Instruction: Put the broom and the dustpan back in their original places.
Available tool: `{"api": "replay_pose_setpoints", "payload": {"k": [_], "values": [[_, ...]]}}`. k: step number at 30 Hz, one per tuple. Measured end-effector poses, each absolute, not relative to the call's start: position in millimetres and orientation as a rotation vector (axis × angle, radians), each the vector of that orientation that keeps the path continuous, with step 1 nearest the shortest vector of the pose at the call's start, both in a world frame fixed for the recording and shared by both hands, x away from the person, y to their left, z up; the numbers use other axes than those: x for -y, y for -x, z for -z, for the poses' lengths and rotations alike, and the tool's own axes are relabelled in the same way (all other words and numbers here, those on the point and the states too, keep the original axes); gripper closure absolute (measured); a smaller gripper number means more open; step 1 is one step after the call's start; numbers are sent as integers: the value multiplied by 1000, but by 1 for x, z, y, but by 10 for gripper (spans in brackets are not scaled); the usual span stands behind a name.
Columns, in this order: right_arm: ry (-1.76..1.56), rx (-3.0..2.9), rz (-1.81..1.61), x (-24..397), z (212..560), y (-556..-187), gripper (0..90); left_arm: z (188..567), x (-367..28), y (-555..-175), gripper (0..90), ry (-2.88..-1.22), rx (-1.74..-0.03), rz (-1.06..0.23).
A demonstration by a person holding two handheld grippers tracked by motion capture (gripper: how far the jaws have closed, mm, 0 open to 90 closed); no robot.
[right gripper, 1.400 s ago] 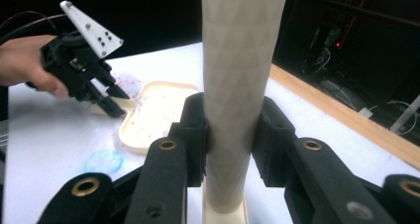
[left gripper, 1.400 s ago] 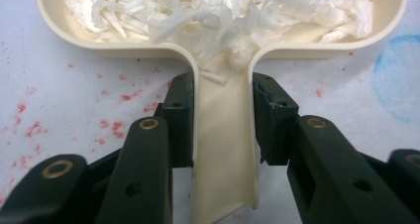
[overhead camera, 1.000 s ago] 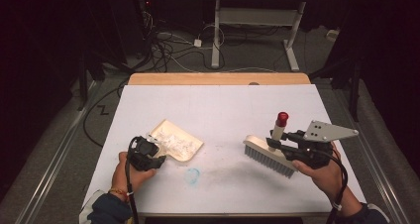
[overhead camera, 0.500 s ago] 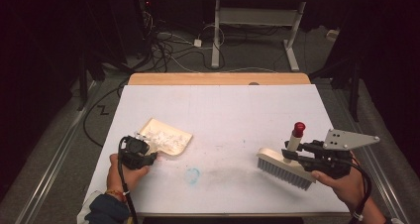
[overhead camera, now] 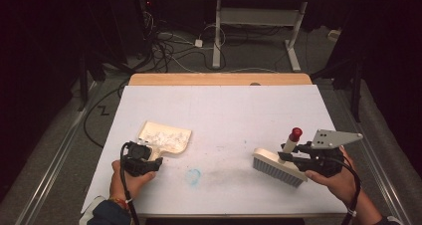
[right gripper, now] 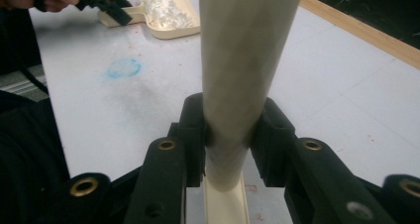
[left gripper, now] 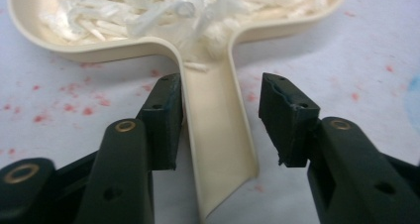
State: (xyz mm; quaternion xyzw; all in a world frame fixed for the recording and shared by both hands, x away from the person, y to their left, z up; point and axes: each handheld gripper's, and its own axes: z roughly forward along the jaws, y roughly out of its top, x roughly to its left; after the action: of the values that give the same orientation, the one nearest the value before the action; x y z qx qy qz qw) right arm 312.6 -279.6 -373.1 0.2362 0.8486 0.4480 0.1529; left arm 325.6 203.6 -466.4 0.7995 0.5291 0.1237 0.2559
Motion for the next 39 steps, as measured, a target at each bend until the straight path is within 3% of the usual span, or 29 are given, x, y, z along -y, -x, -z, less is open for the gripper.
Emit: {"api": "replay_pose_setpoints", "payload": {"k": [14,27,39], "values": [[-898,-2301,-1144,279,376,-377,586,468,-191,-313,449,-2232,-1282,-382],[-1036,-2214,-1052,255,395,-431,558,461,-197,-307,226,-2119,-1141,-571],[-1069,-2081,-1073,239,397,-448,442,464,-189,-307,205,-2129,-1014,-657]]}}
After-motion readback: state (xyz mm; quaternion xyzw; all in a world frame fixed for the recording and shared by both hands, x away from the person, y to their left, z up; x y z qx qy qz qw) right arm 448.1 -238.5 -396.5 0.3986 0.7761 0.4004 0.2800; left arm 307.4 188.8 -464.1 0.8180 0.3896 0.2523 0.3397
